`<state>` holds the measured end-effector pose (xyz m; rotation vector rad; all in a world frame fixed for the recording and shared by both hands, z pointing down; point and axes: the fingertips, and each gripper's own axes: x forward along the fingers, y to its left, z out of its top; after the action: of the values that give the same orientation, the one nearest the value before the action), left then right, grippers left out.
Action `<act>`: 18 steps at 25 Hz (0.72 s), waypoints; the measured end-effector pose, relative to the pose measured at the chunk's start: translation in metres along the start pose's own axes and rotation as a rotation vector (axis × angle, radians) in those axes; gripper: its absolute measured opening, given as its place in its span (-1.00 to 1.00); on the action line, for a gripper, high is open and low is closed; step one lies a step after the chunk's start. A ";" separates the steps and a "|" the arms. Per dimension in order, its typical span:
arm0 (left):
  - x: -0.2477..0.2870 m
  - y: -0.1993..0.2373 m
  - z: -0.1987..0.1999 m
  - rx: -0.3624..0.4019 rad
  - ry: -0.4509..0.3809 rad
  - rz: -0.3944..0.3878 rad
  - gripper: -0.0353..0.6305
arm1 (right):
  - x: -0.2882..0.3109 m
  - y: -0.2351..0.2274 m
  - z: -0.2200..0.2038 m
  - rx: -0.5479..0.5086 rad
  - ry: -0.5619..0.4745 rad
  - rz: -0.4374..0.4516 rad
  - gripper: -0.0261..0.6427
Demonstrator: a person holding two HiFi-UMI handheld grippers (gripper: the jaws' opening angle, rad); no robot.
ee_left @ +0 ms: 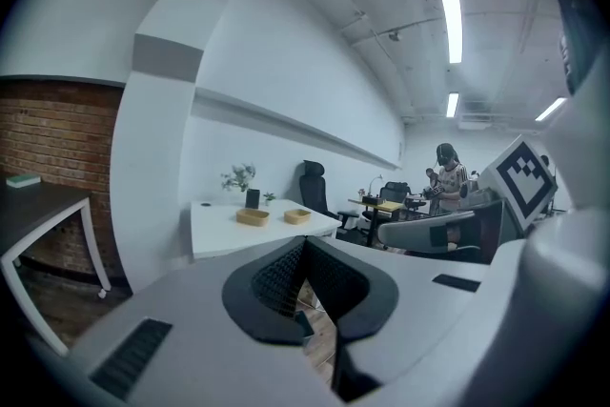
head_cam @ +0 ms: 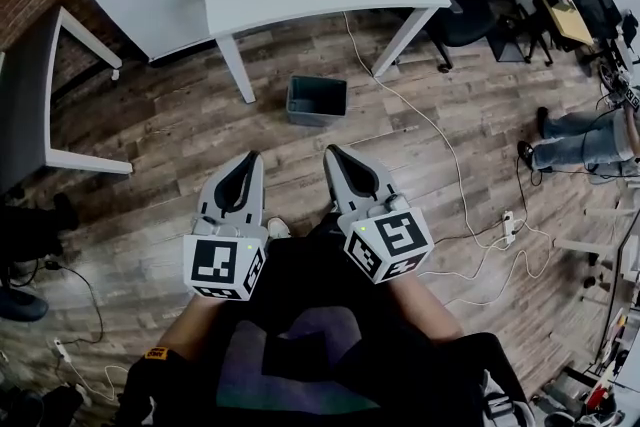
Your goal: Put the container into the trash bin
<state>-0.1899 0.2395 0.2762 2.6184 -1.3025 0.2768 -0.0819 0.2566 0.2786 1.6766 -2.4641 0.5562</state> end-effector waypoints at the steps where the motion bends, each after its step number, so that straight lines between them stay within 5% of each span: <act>1: 0.001 0.000 0.002 0.002 -0.002 0.004 -0.87 | 0.000 -0.001 0.002 0.000 -0.004 0.003 -0.89; 5: 0.007 0.002 0.009 0.006 -0.009 0.022 -0.87 | 0.003 -0.006 0.011 -0.011 -0.013 0.022 -0.88; 7: 0.012 0.002 0.013 0.005 -0.017 0.032 -0.86 | 0.004 -0.009 0.015 -0.015 -0.011 0.046 -0.56; 18: 0.059 -0.007 0.036 0.003 -0.033 0.117 -0.55 | 0.025 -0.056 0.041 -0.090 0.004 0.132 -0.40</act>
<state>-0.1472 0.1894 0.2562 2.5640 -1.4698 0.2547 -0.0354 0.2018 0.2613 1.4873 -2.5697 0.4537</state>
